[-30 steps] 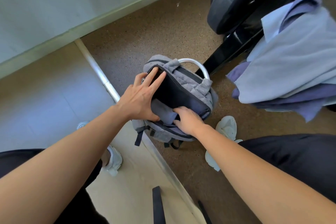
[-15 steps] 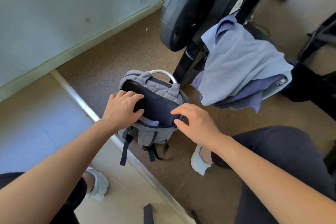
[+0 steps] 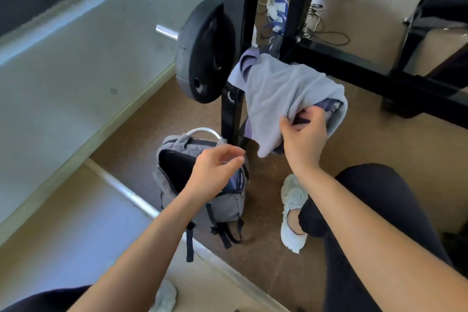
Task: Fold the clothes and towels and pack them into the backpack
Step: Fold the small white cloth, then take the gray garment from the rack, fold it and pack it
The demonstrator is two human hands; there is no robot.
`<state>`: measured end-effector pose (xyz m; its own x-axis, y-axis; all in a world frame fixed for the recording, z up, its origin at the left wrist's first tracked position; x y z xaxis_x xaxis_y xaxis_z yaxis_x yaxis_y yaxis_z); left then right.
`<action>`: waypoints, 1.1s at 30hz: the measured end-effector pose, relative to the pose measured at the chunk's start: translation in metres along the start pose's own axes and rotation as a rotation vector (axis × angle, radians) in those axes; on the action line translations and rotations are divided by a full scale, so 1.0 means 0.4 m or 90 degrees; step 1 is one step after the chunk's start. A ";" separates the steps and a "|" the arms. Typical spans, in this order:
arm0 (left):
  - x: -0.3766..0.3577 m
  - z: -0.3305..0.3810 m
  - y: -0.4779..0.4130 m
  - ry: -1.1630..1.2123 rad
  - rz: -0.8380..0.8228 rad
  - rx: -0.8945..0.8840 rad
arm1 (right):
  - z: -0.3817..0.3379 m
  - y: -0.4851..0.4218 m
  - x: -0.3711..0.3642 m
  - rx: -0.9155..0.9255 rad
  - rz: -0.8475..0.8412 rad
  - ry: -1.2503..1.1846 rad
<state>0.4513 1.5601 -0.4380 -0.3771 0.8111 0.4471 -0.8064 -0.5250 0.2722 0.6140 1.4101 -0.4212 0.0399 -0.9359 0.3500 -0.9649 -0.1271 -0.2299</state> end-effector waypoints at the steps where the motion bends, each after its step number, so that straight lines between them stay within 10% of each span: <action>1: -0.009 0.036 -0.012 0.011 0.004 0.000 | -0.003 -0.002 -0.002 0.005 0.002 0.005; 15: -0.071 0.311 -0.197 -0.203 0.112 -0.133 | -0.022 -0.035 0.045 0.102 -0.063 -0.051; 19: -0.048 0.354 -0.195 -0.085 0.140 -0.137 | -0.007 -0.057 0.080 0.095 0.061 0.049; 33: 0.175 0.272 -0.073 0.402 0.189 0.144 | -0.019 -0.052 0.055 0.141 -0.050 0.413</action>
<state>0.4979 1.6043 -0.3220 -0.8109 0.5845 -0.0283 -0.5413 -0.7308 0.4159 0.6328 1.3947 -0.4018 -0.1229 -0.5437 0.8303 -0.8866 -0.3158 -0.3380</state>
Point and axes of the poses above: each hand's wrist, its own y-axis away from the middle knuckle, its own x-axis out of the back of the hand, z = x × y, the point moved 5 cm from there along -y, towards the middle knuckle, and after that the axes turned 4 degrees about x, right-handed, at the moved point
